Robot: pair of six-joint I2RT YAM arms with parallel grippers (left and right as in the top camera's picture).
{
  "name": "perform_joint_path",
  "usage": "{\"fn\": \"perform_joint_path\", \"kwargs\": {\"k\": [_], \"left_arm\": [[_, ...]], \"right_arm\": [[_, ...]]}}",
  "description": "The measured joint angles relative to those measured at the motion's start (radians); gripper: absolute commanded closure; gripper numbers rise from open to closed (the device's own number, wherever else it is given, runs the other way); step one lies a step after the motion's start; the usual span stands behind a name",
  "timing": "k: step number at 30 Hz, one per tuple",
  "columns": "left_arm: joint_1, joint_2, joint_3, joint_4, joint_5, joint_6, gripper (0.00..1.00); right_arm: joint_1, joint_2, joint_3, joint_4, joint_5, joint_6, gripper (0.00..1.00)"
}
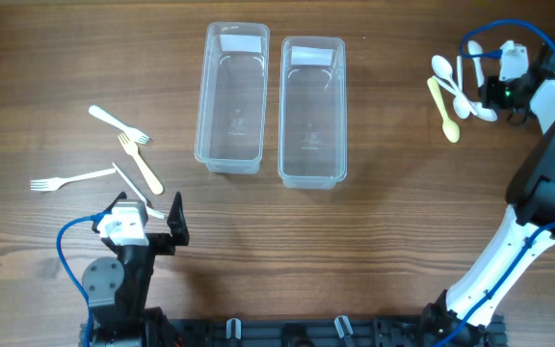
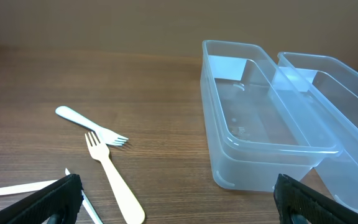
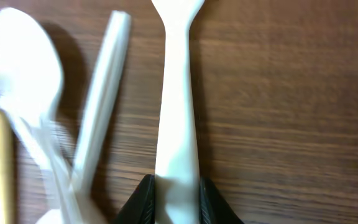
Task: Pack container
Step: 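Carry the white spoon to the right container and release it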
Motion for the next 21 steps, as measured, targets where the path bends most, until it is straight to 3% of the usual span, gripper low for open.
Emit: {"fn": "perform_joint_path", "kwargs": {"k": [11, 21], "left_arm": [[0.0, 0.0, 0.0, 0.0, 0.0, 0.0, 0.0], [0.0, 0.0, 0.0, 0.0, 0.0, 0.0, 0.0]], "right_arm": [[0.049, -0.378, 0.0, -0.074, -0.005, 0.052, 0.96], [0.382, -0.456, 0.0, -0.311, -0.047, 0.241, 0.96]]}}
